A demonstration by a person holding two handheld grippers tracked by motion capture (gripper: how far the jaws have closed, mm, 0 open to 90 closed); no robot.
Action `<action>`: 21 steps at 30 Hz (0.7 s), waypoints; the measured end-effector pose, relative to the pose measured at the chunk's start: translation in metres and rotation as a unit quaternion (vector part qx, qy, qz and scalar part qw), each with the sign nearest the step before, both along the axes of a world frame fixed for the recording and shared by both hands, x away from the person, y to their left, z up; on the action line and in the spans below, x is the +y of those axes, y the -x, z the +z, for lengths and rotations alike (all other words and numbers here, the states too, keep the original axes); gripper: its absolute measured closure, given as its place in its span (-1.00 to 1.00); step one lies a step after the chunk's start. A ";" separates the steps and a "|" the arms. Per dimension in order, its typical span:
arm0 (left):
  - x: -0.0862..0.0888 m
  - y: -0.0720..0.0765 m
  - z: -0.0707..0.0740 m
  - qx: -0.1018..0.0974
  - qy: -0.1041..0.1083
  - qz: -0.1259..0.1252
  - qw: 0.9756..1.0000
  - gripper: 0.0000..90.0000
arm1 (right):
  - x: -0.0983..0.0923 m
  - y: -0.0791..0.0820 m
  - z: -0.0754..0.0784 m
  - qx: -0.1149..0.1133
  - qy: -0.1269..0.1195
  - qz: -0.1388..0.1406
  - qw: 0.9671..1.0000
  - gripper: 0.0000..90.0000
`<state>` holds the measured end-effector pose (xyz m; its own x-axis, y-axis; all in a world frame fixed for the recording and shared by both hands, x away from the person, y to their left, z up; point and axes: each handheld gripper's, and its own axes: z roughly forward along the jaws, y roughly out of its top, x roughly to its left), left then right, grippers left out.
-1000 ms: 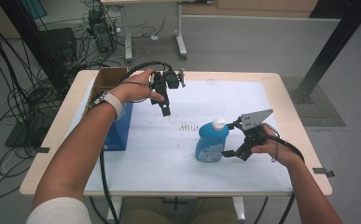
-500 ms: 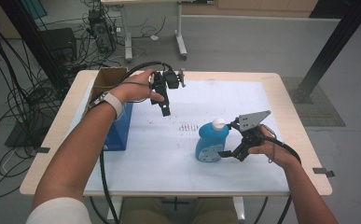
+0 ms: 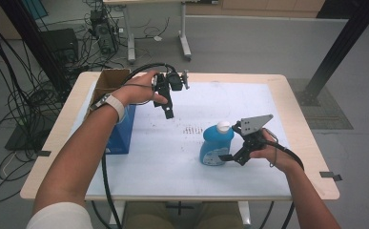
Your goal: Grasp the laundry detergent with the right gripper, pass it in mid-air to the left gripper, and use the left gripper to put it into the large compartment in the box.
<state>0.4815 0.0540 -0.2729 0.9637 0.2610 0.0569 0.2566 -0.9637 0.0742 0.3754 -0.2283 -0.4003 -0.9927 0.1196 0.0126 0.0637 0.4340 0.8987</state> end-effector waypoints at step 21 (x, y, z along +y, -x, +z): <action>0.001 0.000 -0.001 -0.001 0.000 0.002 1.000 -0.83 | 0.006 0.001 -0.006 -0.003 -0.012 -0.002 1.000 -0.78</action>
